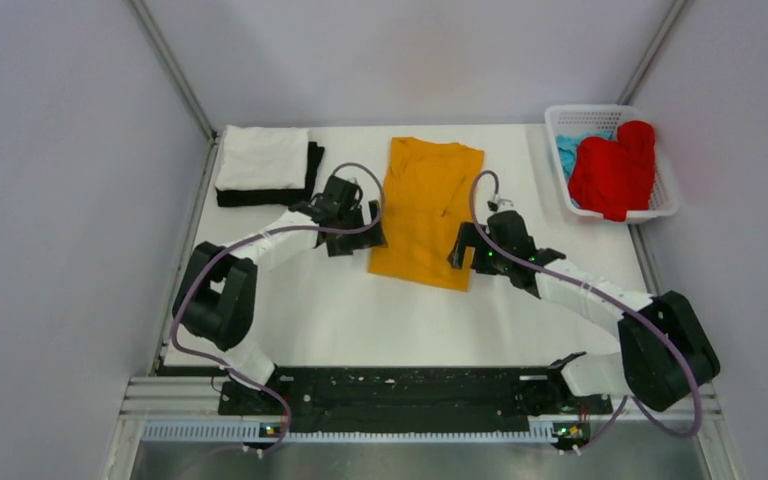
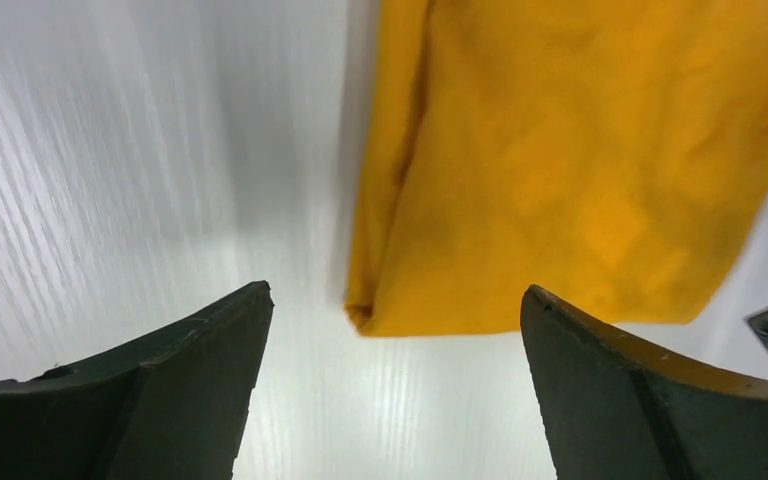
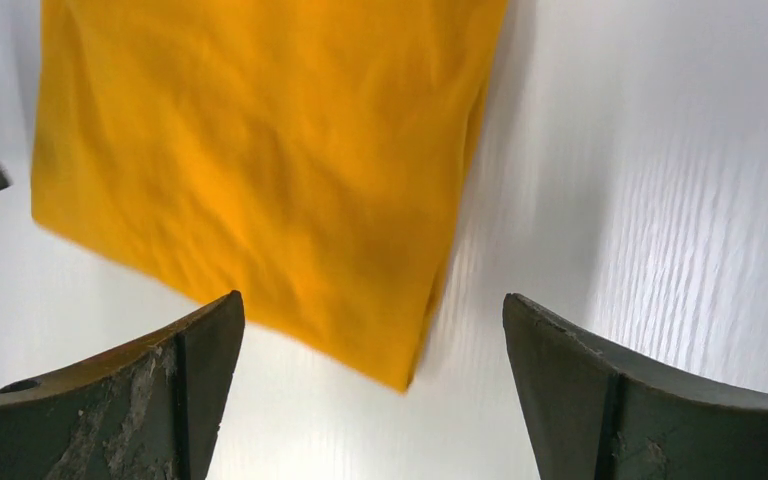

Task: Fold and stack the t-shirts
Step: Grab one side of the 2/3 rectangular tshirt with both arms, then fold the long partially folded tshirt into a neat square

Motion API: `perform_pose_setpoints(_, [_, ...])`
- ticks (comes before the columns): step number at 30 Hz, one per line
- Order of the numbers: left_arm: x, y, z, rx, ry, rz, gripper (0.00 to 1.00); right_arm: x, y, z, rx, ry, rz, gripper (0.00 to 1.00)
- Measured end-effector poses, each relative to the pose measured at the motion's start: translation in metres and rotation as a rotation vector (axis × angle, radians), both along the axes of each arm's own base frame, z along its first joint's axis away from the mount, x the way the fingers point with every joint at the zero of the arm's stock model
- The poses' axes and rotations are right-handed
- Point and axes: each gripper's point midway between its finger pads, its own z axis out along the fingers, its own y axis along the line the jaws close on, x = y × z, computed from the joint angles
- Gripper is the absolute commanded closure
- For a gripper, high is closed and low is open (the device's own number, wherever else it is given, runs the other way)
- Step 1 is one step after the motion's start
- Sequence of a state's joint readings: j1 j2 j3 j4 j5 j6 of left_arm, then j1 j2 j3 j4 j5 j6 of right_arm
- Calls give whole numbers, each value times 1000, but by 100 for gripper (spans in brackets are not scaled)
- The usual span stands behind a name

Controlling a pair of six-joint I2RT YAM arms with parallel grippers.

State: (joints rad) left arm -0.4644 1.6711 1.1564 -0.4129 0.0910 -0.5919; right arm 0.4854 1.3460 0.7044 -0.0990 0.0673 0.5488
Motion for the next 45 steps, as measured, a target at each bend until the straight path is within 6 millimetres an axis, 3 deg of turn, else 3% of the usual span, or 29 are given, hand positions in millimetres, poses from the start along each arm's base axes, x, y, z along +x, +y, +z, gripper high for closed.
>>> perform_pose_setpoints(4, [-45,13,-49,16,157,13,4,-45,-2,-19,66,84,50,1])
perform_pose_setpoints(5, [-52,15,-55,13,180,16,7,-52,-1,-23,78,102,59,1])
perform_pose_setpoints(7, [-49,10,-47,-26,152,22,15,-63,-1,-30,94,135,67,2])
perform_pose_setpoints(13, [-53,2,-57,-75,183,25,58,-72,3,-38,144,172,56,12])
perform_pose_setpoints(17, [-55,-5,-63,-90,199,19,100,-69,5,-39,160,177,37,27])
perform_pose_setpoints(20, [-55,-8,-66,-91,203,20,100,-67,5,-43,161,181,26,43])
perform_pose_setpoints(29, [-52,-9,-67,-98,200,33,100,-54,9,-52,157,178,5,69])
perform_pose_setpoints(33, [-51,-10,-67,-101,197,34,100,-52,13,-55,152,181,16,97])
perform_pose_setpoints(38, [-53,-9,-66,-110,181,37,100,-62,17,-58,123,201,39,100])
perform_pose_setpoints(40, [-62,-3,-66,-106,170,48,100,-75,19,-57,110,221,67,100])
perform_pose_setpoints(45, [-117,19,-61,-96,151,67,100,-122,30,-43,145,263,197,100])
